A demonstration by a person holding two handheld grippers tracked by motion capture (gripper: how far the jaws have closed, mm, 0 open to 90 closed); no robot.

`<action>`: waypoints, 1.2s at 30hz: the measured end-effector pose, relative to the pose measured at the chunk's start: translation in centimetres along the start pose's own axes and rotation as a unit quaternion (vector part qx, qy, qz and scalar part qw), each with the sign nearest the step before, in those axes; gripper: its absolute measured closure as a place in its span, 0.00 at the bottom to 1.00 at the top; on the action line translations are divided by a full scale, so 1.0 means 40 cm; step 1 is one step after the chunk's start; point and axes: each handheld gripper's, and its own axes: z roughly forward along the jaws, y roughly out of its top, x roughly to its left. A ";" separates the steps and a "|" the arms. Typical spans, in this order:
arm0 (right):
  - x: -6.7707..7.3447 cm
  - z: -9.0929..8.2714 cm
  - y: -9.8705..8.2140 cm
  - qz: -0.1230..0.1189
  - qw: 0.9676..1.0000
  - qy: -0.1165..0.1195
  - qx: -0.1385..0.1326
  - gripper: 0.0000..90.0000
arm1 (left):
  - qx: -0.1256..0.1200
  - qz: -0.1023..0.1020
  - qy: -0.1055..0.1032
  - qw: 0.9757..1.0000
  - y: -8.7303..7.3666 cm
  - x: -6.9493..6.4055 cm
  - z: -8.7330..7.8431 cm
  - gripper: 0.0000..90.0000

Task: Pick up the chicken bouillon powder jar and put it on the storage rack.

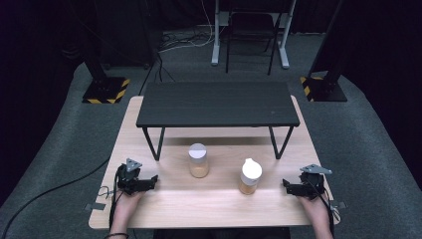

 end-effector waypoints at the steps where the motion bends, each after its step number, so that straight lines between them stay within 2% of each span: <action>1: 0.000 0.000 0.000 0.000 1.000 0.000 0.000 0.07 | 0.000 0.000 0.000 1.000 -0.001 0.000 -0.001 0.09; 36: 0.008 -0.001 -0.001 0.003 1.000 -0.004 0.001 0.05 | 0.001 0.001 -0.001 1.000 0.002 0.005 0.002 0.08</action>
